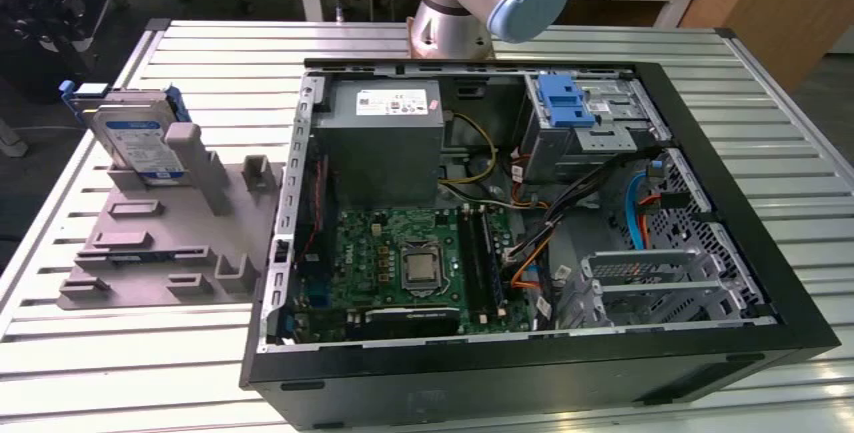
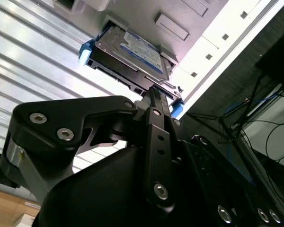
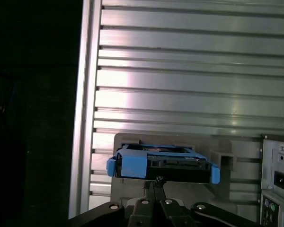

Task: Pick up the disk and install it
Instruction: 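Pick up the disk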

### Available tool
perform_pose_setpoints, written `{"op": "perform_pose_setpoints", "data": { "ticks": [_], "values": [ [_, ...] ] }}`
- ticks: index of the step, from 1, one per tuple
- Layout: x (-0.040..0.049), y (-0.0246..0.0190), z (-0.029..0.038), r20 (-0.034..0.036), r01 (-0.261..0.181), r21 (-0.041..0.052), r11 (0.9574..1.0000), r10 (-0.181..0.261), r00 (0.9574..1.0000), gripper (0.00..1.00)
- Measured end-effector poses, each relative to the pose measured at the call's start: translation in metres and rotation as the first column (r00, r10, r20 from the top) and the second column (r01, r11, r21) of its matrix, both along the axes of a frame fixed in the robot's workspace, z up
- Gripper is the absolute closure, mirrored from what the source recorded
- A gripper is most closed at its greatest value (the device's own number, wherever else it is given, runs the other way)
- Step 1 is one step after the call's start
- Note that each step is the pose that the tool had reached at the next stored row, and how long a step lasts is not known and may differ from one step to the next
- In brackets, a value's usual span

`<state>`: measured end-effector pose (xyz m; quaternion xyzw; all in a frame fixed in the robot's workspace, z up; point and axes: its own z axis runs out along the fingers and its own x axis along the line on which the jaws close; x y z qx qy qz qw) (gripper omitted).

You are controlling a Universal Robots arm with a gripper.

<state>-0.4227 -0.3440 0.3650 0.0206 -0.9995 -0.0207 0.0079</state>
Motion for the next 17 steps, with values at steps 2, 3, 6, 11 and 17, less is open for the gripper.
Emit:
{"op": "perform_pose_setpoints", "data": {
  "ticks": [2, 3, 6, 11, 17],
  "values": [
    [0.0, 0.0, 0.0, 0.0, -0.005, 0.0, 1.0, 0.005, 1.0, 0.89],
    [0.0, 0.0, 0.0, 0.0, -0.009, 0.0, 1.0, 0.009, 1.0, 0.89],
    [0.0, 0.0, 0.0, 0.0001, -0.023, 0.0, 0.9997, 0.023, 0.9997, 0.89],
    [0.0, 0.0, 0.0, 0.0, -0.077, 0.0, 0.997, 0.077, 0.997, 0.89],
    [0.0, 0.0, 0.0, 0.0001, -0.143, 0.0004, 0.9897, 0.143, 0.9897, 0.89]
  ]
}}
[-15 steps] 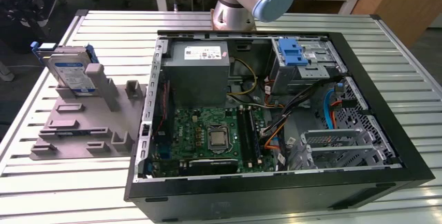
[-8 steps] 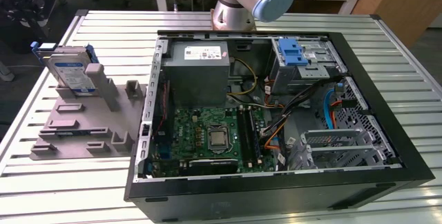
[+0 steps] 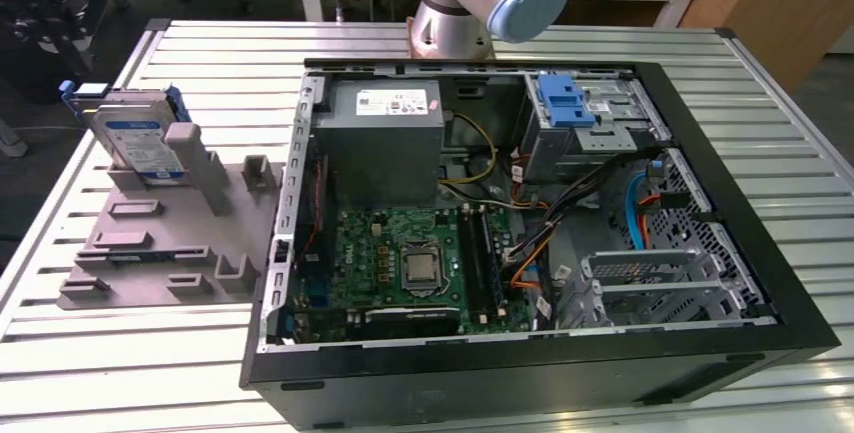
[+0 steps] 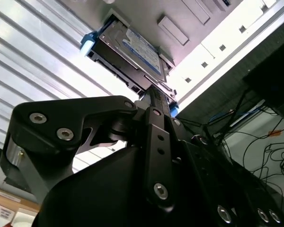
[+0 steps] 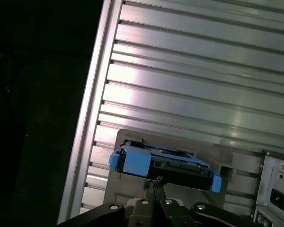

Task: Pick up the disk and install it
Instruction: 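Pick up the disk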

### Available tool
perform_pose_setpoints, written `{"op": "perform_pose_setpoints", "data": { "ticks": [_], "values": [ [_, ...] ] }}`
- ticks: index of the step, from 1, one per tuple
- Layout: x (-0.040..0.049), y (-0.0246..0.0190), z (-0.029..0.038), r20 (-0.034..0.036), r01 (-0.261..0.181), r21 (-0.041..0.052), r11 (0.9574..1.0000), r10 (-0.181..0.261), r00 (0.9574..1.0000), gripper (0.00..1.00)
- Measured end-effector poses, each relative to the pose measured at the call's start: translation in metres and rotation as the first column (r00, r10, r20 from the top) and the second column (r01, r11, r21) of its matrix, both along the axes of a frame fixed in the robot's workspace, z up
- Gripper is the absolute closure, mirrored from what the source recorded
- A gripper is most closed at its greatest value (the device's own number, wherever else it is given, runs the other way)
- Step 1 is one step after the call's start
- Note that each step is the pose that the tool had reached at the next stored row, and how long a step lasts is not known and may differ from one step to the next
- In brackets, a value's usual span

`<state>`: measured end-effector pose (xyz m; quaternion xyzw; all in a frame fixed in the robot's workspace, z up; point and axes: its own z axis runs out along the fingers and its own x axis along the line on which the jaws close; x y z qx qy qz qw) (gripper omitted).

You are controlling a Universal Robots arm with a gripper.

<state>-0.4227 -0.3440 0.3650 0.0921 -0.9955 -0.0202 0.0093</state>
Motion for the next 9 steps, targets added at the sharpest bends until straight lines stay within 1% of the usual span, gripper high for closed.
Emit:
{"op": "perform_pose_setpoints", "data": {
  "ticks": [4, 9],
  "values": [
    [0.0, 0.0, 0.0, 0.0, -0.034, -0.0001, 0.9994, 0.034, 0.9994, 0.89],
    [0.0, 0.0, 0.0, 0.0, -0.074, 0.0, 0.9973, 0.074, 0.9973, 0.89]
  ]
}}
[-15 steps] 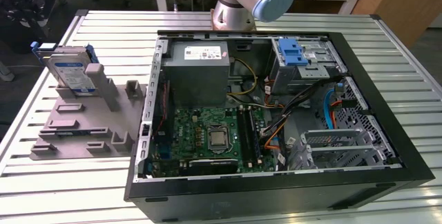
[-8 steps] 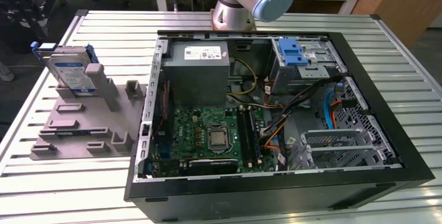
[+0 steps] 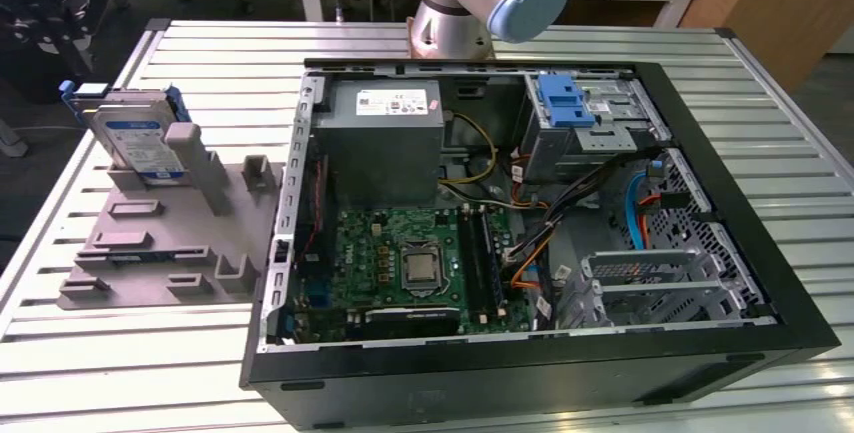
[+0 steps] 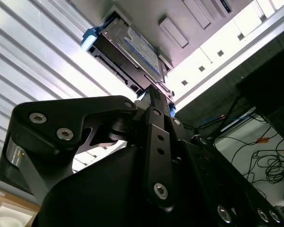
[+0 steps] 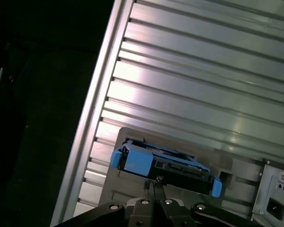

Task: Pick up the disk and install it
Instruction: 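Pick up the disk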

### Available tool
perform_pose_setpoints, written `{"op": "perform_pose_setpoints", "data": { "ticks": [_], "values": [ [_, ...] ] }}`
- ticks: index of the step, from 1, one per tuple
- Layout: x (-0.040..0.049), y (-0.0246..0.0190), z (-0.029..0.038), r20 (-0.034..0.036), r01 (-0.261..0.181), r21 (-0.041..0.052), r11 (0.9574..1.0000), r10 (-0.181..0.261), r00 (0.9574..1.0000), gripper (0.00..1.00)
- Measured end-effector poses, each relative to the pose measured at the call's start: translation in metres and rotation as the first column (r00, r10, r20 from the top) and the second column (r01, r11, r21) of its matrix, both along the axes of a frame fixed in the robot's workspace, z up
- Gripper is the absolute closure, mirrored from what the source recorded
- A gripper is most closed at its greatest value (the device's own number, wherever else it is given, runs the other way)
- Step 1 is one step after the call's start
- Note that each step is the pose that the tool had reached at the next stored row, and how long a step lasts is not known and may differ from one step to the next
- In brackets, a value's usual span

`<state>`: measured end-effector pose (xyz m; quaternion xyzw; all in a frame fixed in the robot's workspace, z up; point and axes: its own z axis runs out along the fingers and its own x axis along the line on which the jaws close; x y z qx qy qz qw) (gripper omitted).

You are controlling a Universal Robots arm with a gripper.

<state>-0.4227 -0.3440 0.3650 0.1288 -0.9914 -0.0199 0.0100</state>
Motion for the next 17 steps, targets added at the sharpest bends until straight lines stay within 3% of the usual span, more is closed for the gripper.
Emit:
{"op": "perform_pose_setpoints", "data": {
  "ticks": [9, 17],
  "values": [
    [0.0, 0.0, 0.0, 0.0, -0.067, 0.0, 0.9978, 0.067, 0.9978, 0.89],
    [0.0, 0.0, 0.0, 0.0, -0.125, 0.0001, 0.9921, 0.125, 0.9921, 0.89]
  ]
}}
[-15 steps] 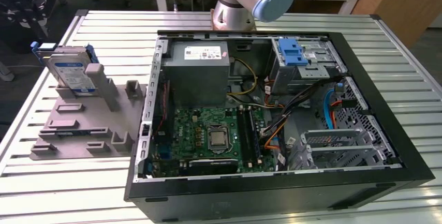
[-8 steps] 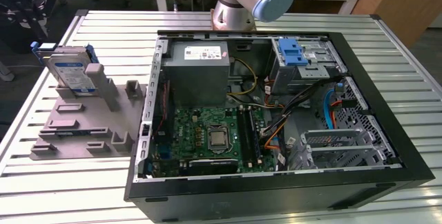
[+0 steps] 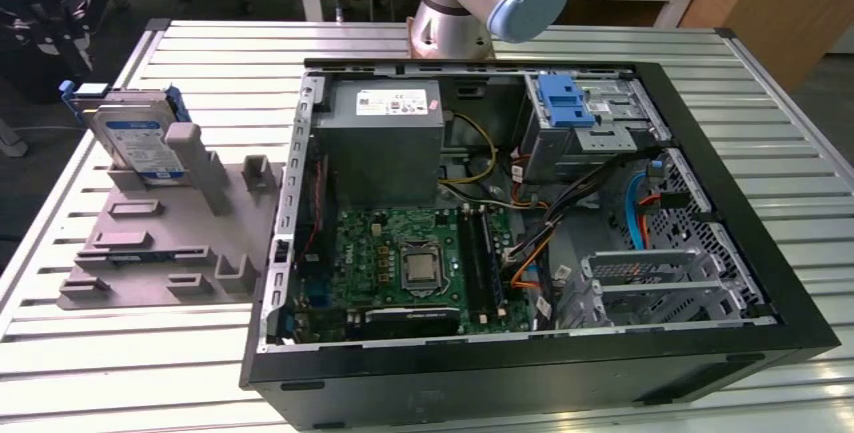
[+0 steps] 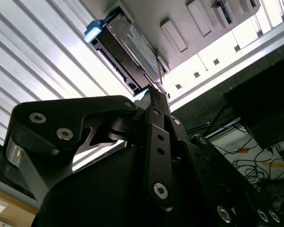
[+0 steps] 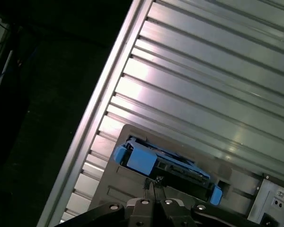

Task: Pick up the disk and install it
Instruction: 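Pick up the disk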

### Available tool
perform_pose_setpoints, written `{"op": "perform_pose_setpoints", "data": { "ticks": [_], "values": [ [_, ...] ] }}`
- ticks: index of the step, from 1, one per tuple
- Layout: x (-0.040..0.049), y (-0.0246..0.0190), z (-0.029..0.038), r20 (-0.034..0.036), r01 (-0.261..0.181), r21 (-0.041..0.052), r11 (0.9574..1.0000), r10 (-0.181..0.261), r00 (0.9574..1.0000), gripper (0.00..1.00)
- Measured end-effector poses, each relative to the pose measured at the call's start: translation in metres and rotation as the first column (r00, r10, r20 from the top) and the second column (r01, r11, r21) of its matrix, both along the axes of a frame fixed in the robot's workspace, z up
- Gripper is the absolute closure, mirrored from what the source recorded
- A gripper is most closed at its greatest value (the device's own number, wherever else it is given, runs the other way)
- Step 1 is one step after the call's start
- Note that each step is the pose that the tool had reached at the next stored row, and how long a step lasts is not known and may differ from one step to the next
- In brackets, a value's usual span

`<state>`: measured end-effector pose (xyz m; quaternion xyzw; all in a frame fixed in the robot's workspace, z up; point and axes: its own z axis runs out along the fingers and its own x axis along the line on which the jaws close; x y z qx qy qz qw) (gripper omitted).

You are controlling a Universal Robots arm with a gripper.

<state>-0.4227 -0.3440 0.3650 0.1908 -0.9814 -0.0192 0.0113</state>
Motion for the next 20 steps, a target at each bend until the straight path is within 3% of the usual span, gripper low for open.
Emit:
{"op": "perform_pose_setpoints", "data": {
  "ticks": [6, 11, 15, 20],
  "values": [
    [0.0, 0.0, 0.0, 0.0, -0.044, 0.0, 0.999, 0.044, 0.999, 0.89],
    [0.0, 0.0, 0.0, 0.0001, -0.091, 0.0003, 0.9959, 0.091, 0.9959, 0.89],
    [0.0, 0.0001, -0.0003, 0.0004, -0.147, 0.0024, 0.9892, 0.147, 0.9892, 0.89],
    [-0.0001, -0.0001, -0.0014, 0.0035, -0.215, 0.0127, 0.9766, 0.215, 0.9767, 0.89]
  ]
}}
